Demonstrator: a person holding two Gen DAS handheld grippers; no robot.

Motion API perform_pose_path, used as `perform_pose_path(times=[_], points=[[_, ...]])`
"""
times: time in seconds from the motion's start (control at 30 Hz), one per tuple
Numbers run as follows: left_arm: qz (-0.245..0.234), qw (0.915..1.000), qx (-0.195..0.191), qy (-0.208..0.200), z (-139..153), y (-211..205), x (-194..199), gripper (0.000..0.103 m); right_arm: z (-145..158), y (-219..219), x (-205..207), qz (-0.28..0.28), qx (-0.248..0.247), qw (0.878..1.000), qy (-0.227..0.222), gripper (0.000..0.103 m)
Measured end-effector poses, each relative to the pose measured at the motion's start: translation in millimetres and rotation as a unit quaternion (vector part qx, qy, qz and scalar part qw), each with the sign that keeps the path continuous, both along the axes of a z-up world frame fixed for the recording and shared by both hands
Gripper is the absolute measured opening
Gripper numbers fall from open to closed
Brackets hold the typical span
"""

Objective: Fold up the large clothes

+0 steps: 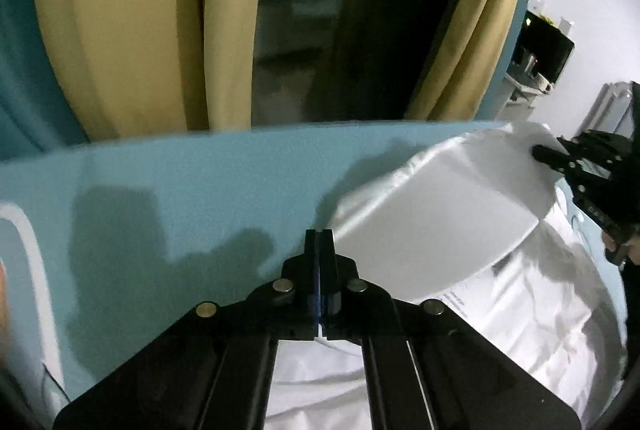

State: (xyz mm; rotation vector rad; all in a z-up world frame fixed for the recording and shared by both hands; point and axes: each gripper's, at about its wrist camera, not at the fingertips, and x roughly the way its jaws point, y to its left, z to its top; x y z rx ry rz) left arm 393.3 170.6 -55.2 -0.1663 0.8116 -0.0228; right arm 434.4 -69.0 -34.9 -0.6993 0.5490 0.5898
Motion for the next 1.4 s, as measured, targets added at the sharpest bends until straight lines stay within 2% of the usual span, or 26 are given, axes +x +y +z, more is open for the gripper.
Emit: perform_pose_path(times=[0.07, 0.1, 0.17, 0.2, 0.23, 0.33, 0.4, 0.43, 0.47, 0.5, 0.53, 0.6, 0.67, 0.73, 0.77, 0.8, 0.83, 0.93, 1.0, 1.07, 1.13, 1.17, 1.23, 1.3, 1.4], points=[[0.010, 0.9999, -0.003, -0.008, 6, -1, 3, 0.000, -2, -3, -10, 0.000, -0.030, 0.998, -0.048, 0.010], [0.012, 0.9999, -0.008, 0.001, 5, -2, 6, 0.001, -6, -4, -15, -0.001, -0.048, 0.996, -0.076, 0.010], [0.003, 0.9989, -0.026, 0.039, -7, -3, 15, 0.018, -20, -10, -20, -0.004, -0.077, 0.992, -0.097, 0.010], [-0.003, 0.9978, -0.040, 0.054, -13, -3, 19, 0.037, -26, -16, -18, -0.002, -0.079, 0.993, -0.087, 0.010], [-0.008, 0.9965, -0.051, 0.066, -21, -3, 22, 0.041, -32, -22, -18, 0.002, -0.073, 0.995, -0.070, 0.010], [-0.022, 0.9943, -0.068, 0.079, -34, -2, 24, 0.041, -42, -39, -7, 0.009, -0.038, 0.999, 0.005, 0.013], [-0.032, 0.9938, -0.074, 0.077, -35, 0, 23, 0.041, -46, -45, 11, 0.021, 0.009, 0.994, 0.107, 0.017], [-0.036, 0.9935, -0.075, 0.078, -35, 3, 24, 0.041, -46, -52, 20, 0.020, 0.037, 0.988, 0.150, 0.025], [-0.044, 0.9928, -0.075, 0.081, -36, 3, 25, 0.041, -46, -60, 33, 0.014, 0.066, 0.978, 0.197, 0.038], [-0.053, 0.9920, -0.075, 0.086, -35, 2, 24, 0.041, -48, -64, 46, 0.007, 0.089, 0.966, 0.241, 0.043], [-0.058, 0.9912, -0.077, 0.091, -35, 2, 24, 0.041, -50, -72, 63, 0.000, 0.124, 0.948, 0.292, 0.045], [-0.077, 0.9873, -0.092, 0.104, -33, 3, 19, 0.041, -53, -81, 84, -0.003, 0.163, 0.923, 0.348, 0.045], [-0.080, 0.9867, -0.101, 0.099, -31, 2, 12, 0.041, -63, -82, 99, 0.003, 0.178, 0.899, 0.401, 0.046], [-0.082, 0.9853, -0.111, 0.101, -31, 6, 7, 0.041, -63, -77, 101, 0.019, 0.182, 0.896, 0.404, 0.046], [-0.085, 0.9836, -0.122, 0.102, -32, 6, 6, 0.041, -64, -77, 91, 0.027, 0.176, 0.900, 0.398, 0.045], [-0.089, 0.9816, -0.132, 0.105, -33, 5, 6, 0.041, -63, -73, 87, 0.032, 0.171, 0.905, 0.388, 0.039], [-0.095, 0.9790, -0.143, 0.109, -37, 7, 4, 0.041, -62, -69, 81, 0.034, 0.160, 0.913, 0.373, 0.015], [-0.096, 0.9756, -0.160, 0.115, -45, 2, 7, 0.041, -51, -60, 60, 0.036, 0.122, 0.949, 0.290, 0.011], [-0.082, 0.9764, -0.172, 0.102, -40, 5, 5, 0.041, -36, -54, 43, 0.025, 0.081, 0.979, 0.185, 0.010], [-0.073, 0.9742, -0.202, 0.071, -30, 14, 1, 0.043, -28, -46, 34, 0.020, 0.049, 0.992, 0.110, 0.009], [-0.062, 0.9722, -0.221, 0.044, -21, 23, -4, 0.065, -23, -45, 23, 0.020, 0.027, 0.998, 0.057, 0.009], [-0.055, 0.9716, -0.228, 0.029, -16, 27, -7, 0.067, -21, -42, 16, 0.021, 0.013, 0.999, 0.029, 0.009], [-0.060, 0.9707, -0.231, 0.025, -14, 25, -6, 0.070, -18, -40, 6, 0.018, -0.005, 1.000, -0.017, 0.009], [-0.073, 0.9676, -0.240, 0.030, -15, 21, -5, 0.070, -20, -37, 2, 0.017, -0.012, 0.999, -0.030, 0.009], [-0.087, 0.9643, -0.249, 0.016, -13, 20, -9, 0.074, -26, -34, -1, 0.009, -0.019, 0.999, -0.040, 0.009]])
